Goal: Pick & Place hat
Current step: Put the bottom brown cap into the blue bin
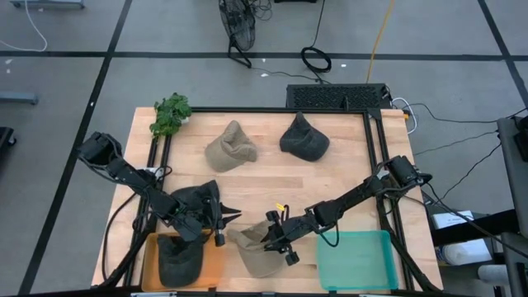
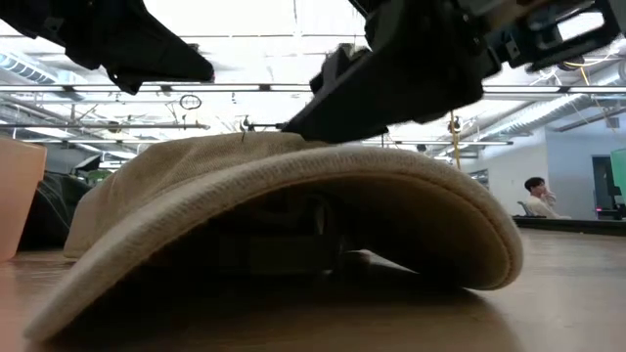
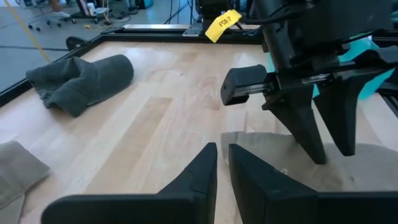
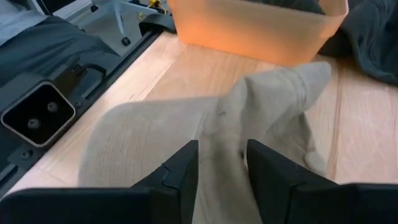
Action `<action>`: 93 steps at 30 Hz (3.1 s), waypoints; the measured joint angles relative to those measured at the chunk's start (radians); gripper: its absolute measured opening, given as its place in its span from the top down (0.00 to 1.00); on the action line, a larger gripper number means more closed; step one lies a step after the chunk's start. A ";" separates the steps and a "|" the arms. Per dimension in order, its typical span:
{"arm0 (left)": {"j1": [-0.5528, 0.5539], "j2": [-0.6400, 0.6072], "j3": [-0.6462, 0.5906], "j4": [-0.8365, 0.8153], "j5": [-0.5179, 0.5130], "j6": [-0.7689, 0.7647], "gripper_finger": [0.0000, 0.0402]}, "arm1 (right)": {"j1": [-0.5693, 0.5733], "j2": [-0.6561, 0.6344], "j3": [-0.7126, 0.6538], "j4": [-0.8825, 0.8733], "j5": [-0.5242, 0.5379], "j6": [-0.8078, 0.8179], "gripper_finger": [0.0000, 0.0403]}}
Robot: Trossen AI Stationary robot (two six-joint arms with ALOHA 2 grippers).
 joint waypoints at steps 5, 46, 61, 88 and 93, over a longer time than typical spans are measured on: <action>0.002 0.000 0.000 -0.001 0.000 0.009 0.87 | -0.012 0.000 -0.014 0.000 0.002 -0.003 0.73; 0.013 0.000 0.000 -0.015 0.001 0.000 0.87 | 0.238 -0.508 -0.062 -0.377 0.422 0.036 1.00; 0.024 0.000 0.000 -0.021 0.006 -0.008 0.87 | 0.102 -0.212 -0.220 0.098 0.210 0.113 0.71; 0.023 0.000 0.000 -0.029 0.005 -0.022 0.87 | 0.107 -0.131 -0.107 -0.173 0.232 0.235 0.71; 0.023 0.000 0.000 -0.028 0.005 -0.019 0.87 | 0.107 -0.132 -0.107 -0.183 0.230 0.232 0.71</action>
